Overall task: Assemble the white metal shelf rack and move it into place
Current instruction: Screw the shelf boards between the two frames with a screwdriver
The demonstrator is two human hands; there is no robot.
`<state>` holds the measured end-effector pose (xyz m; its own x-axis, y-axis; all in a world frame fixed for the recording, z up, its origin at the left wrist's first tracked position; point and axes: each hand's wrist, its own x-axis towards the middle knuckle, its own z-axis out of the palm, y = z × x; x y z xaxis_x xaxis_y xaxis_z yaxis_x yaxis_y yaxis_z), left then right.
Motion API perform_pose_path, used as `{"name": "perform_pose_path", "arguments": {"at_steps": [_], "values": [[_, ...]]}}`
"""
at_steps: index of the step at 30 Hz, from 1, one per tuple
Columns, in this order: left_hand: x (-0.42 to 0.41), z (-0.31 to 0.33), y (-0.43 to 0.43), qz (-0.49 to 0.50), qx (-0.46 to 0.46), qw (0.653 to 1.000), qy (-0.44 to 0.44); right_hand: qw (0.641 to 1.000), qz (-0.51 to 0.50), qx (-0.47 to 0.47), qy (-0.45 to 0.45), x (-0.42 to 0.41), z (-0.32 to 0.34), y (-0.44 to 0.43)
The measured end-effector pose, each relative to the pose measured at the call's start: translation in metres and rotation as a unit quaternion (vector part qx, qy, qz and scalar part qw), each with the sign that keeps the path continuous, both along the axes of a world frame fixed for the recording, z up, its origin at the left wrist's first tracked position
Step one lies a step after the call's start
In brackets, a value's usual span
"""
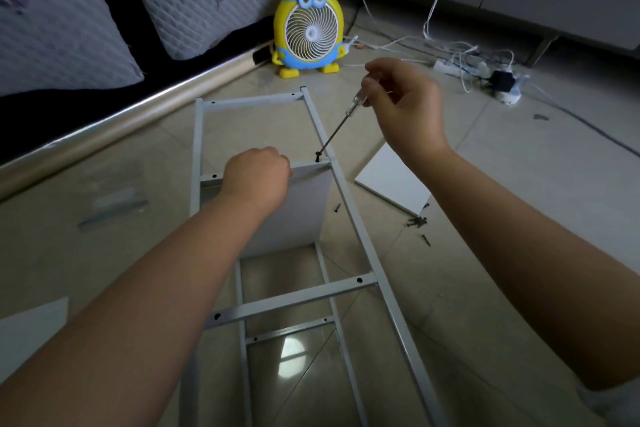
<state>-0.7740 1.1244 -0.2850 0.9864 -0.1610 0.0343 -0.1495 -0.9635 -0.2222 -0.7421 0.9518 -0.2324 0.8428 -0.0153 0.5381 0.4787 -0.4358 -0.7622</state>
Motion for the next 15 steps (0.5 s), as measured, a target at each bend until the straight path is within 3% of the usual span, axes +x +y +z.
{"name": "perform_pose_path", "arguments": {"at_steps": [6,15], "values": [[-0.002,0.001,0.000,0.004,0.003,1.000,-0.002,0.996,0.016,-0.067,-0.055,0.003,0.004,0.005],[-0.003,-0.001,0.000,0.009,-0.014,1.000,-0.011,0.982,0.070,-0.165,-0.056,0.006,0.020,0.009]]}}
